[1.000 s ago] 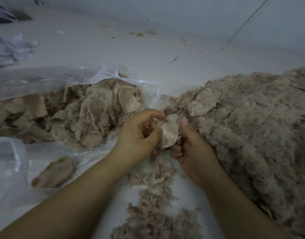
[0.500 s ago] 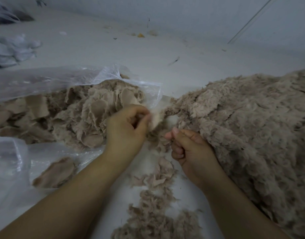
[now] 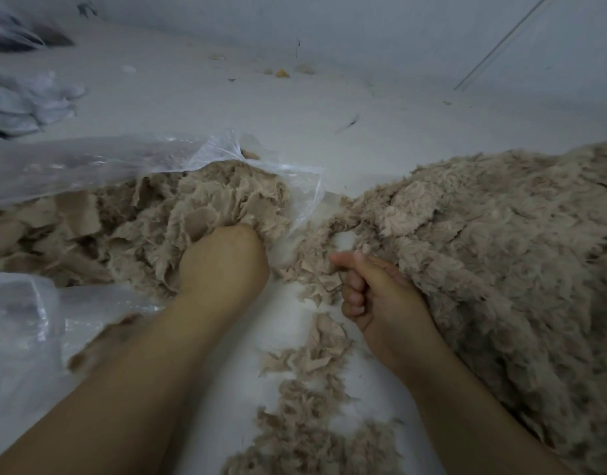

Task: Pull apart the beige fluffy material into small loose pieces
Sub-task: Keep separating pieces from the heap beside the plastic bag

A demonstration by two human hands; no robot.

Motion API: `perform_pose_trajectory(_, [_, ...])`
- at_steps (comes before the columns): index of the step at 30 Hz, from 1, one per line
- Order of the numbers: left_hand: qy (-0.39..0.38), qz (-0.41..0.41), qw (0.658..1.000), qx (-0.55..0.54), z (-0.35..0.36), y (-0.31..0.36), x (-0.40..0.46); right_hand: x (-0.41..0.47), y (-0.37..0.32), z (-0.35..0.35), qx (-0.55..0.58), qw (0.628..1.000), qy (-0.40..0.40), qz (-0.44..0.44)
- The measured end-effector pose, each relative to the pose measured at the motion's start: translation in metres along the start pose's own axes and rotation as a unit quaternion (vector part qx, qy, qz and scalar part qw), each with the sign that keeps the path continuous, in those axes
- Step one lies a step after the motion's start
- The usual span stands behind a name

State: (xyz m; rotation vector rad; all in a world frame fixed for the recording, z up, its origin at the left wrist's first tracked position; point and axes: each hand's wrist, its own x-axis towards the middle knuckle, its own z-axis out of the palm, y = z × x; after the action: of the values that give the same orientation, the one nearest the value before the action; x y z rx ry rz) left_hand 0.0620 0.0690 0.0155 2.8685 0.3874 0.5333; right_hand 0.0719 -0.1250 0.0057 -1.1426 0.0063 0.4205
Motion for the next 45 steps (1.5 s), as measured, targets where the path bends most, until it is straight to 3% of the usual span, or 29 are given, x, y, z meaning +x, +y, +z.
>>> perform_pose_trajectory(4, [0.030, 0.016, 0.999, -0.037, -0.003, 0.001, -0.001, 0.001, 0.001, 0.000, 0.007, 1.000, 0.009, 0.002])
perform_pose_trajectory(8, [0.054, 0.134, 0.981, -0.132, -0.006, 0.010, -0.007, 0.002, 0.002, -0.001, 0.000, 1.000, 0.012, 0.006])
perform_pose_trajectory(11, [-0.027, 0.190, 0.973, -0.129, -0.001, 0.018, -0.014, 0.002, 0.002, -0.001, -0.003, 1.000, 0.013, 0.005])
perform_pose_trajectory(14, [-0.091, 0.189, 0.964, -0.162, 0.004, 0.021, -0.014, 0.002, 0.002, 0.000, -0.001, 1.000, 0.018, 0.007])
perform_pose_trajectory(19, [-0.239, 0.082, 0.898, -0.360, 0.006, 0.022, -0.013, 0.003, 0.002, 0.002, 0.011, 0.999, 0.041, 0.014])
perform_pose_trajectory(21, [-0.189, 0.064, 0.917, -0.346, 0.009, 0.024, -0.014, 0.003, 0.002, 0.003, 0.017, 0.999, 0.040, 0.013])
perform_pose_trajectory(24, [-0.113, 0.118, 0.955, -0.247, 0.014, 0.026, -0.016, 0.003, 0.002, 0.002, 0.020, 0.999, 0.035, 0.014])
perform_pose_trajectory(29, [-0.122, 0.164, 0.926, -0.316, 0.014, 0.030, -0.017, 0.004, 0.003, 0.001, 0.016, 0.999, 0.028, 0.006])
perform_pose_trajectory(33, [-0.086, 0.142, 0.924, -0.343, 0.017, 0.029, -0.018, 0.003, 0.003, 0.000, 0.008, 1.000, 0.025, 0.003])
perform_pose_trajectory(38, [-0.103, 0.183, 0.912, -0.352, 0.022, 0.031, -0.017, 0.003, 0.002, 0.002, 0.003, 1.000, 0.023, 0.002])
perform_pose_trajectory(43, [-0.027, 0.143, 0.896, -0.421, 0.015, 0.036, -0.021, 0.003, 0.002, 0.001, -0.001, 0.999, 0.035, 0.008])
perform_pose_trajectory(45, [-0.040, 0.160, 0.884, -0.438, 0.008, 0.034, -0.021, 0.004, 0.003, 0.001, 0.002, 0.999, 0.040, 0.004])
